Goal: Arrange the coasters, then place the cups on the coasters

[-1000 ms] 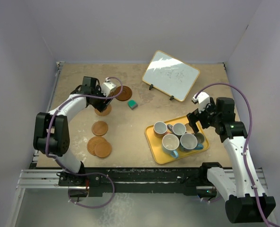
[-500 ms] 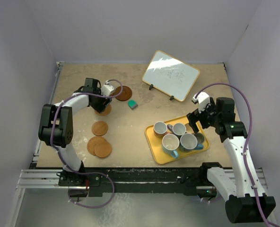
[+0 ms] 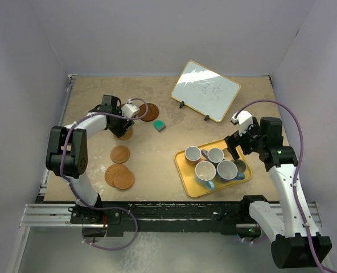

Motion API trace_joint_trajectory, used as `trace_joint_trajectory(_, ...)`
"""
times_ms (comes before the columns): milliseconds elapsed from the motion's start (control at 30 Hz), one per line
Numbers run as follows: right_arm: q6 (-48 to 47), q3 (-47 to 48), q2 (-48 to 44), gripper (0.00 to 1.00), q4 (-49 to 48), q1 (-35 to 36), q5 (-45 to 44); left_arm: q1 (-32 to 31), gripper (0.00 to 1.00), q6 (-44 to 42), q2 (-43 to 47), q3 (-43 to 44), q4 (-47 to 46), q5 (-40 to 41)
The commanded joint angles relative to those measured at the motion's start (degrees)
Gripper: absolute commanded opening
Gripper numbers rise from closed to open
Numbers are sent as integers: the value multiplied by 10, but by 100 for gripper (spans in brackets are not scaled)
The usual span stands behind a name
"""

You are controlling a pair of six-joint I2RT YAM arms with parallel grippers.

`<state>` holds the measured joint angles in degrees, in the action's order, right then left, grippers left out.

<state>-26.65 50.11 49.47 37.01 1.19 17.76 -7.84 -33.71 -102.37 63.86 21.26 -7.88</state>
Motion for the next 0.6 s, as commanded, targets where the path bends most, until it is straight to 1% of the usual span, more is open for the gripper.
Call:
trace_joint_trajectory(0, -9, 3, -6, 100, -4, 3, 19, 1, 60, -13, 21, -12, 31, 0)
trace_joint_trajectory(267, -8, 4, -6, 100, -4, 3, 21, 1, 60, -6, 42, -12, 30, -3)
trace_joint_trajectory(400, -8, 4, -6, 100, -3, 3, 21, 1, 63, 11, 55, 1, 15, -17)
trace_joint_trajectory(467, -8, 3, -6, 100, -3, 3, 21, 1, 64, 18, 71, 2, 6, -31)
trace_joint_trajectory(567, -9, 3, -7, 100, -3, 3, 20, 1, 66, 16, 117, -20, -9, -59)
